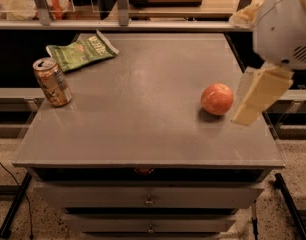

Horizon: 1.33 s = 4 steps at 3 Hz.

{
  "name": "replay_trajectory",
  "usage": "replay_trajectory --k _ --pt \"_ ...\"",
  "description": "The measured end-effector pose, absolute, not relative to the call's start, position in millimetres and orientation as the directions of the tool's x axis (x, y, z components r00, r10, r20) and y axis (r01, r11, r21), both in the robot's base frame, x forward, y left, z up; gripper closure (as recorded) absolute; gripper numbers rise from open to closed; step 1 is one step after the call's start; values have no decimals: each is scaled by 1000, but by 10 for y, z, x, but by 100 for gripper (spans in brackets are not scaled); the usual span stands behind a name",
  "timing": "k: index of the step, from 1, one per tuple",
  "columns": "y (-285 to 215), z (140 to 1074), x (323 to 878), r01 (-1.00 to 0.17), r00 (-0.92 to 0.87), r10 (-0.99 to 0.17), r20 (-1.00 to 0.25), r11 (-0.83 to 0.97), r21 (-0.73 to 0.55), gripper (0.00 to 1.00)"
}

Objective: Move apple near orange can

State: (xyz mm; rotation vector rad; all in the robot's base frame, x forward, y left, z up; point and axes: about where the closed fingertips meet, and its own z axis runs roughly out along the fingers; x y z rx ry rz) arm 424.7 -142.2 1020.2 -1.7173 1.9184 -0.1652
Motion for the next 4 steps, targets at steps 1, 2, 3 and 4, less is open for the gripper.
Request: replay_trajectory --k 1,2,3,4 --pt "-1346 9729 4440 -905 -57 -940 -337 191 -381 0" --pt "-1347 9671 4462 -907 -62 -939 -339 195 -372 0" --pt "-1368 9645 4608 -909 -32 -921 -387 188 -372 0" --pt "-1520 9610 4906 -908 -7 -869 -495 213 -362 0"
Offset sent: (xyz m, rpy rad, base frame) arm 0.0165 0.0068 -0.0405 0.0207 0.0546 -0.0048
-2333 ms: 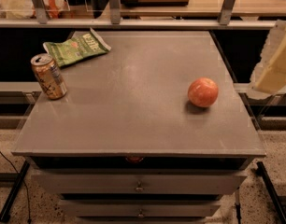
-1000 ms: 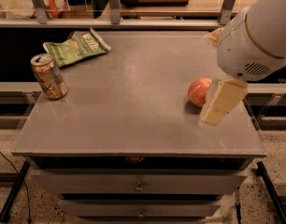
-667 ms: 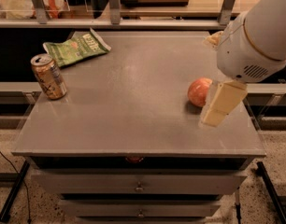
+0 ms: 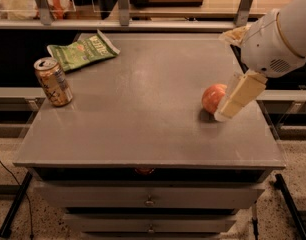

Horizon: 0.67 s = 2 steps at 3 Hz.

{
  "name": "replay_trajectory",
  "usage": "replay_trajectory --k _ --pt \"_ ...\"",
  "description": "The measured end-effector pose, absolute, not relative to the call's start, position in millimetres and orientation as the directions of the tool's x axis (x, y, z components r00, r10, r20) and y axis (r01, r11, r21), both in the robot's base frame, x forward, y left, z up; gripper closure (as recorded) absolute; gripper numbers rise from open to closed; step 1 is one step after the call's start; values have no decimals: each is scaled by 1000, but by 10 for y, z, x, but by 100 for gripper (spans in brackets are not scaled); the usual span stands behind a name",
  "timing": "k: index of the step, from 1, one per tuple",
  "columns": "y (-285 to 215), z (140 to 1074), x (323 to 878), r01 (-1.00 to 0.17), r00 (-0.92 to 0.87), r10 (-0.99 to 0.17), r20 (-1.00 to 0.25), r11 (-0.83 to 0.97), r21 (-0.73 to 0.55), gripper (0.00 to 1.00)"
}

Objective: Move apple near orange can

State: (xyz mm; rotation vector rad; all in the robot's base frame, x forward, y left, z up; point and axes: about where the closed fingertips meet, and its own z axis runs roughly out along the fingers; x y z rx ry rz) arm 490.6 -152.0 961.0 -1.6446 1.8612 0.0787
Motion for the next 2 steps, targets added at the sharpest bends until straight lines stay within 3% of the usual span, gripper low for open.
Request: replay_trajectory --k 2 --pt "-1763 9333 5226 -918 -43 -732 -680 298 -263 0"
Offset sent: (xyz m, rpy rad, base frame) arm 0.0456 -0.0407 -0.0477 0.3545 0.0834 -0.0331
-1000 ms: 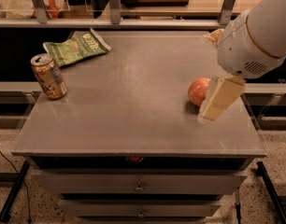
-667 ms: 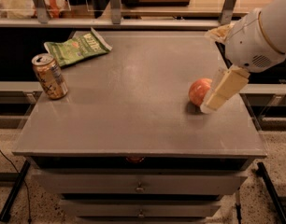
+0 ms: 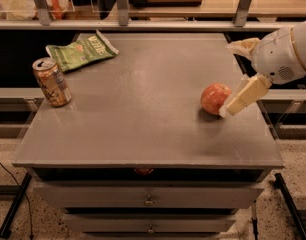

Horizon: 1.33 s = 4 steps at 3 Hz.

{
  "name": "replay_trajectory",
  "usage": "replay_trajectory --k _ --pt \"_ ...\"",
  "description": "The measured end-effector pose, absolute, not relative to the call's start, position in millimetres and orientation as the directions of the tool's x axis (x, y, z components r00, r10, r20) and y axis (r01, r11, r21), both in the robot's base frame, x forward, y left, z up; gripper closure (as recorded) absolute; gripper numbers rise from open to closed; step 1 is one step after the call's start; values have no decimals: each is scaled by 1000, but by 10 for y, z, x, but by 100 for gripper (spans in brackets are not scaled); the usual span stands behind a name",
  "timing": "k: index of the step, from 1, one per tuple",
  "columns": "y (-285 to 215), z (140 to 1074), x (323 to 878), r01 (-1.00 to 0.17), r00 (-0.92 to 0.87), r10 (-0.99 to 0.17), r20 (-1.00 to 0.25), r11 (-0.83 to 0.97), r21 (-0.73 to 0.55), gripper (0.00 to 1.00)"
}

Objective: Move apple near orange can

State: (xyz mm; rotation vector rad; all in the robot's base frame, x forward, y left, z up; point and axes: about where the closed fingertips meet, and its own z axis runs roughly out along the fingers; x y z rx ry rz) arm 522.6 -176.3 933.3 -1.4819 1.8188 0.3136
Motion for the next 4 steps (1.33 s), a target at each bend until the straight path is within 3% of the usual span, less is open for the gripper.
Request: replay_trajectory --k 4 --pt "-1906 8815 5427 -924 -115 -637 -762 350 -153 0"
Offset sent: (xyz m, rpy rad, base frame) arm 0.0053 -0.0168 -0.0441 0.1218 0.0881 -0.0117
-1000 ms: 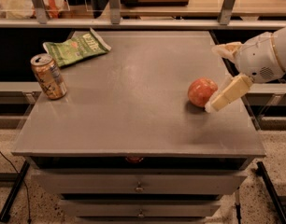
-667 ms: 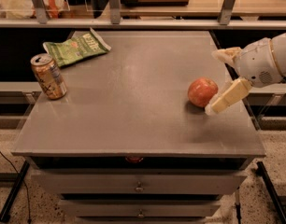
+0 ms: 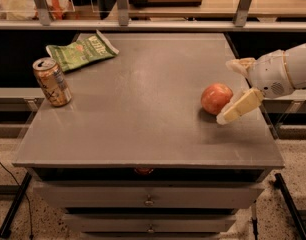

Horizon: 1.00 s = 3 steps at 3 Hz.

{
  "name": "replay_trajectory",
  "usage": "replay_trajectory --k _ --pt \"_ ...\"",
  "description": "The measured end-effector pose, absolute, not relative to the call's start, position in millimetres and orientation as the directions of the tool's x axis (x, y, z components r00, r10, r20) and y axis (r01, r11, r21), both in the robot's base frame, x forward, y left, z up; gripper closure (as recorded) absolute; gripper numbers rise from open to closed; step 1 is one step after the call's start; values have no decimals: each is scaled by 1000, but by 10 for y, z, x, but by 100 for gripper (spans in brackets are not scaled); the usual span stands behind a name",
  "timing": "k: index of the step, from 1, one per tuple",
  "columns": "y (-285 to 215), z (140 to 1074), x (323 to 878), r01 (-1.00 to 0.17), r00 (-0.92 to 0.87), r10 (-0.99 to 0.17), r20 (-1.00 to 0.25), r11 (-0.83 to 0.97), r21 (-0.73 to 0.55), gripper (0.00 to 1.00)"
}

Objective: Move apple near orange can

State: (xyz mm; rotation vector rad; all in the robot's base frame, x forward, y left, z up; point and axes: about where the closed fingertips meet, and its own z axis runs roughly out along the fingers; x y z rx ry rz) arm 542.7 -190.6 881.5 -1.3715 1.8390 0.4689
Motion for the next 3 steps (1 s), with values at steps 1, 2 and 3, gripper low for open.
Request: replay_trajectory --k 1,2,3 --pt "-1843 8694 5487 -927 -125 -621 -773 351 -132 16" --pt "-1766 8605 5542 -929 -132 -612 -780 351 -118 40" --pt "-1713 8559 5564 -931 -134 -608 -783 348 -111 64"
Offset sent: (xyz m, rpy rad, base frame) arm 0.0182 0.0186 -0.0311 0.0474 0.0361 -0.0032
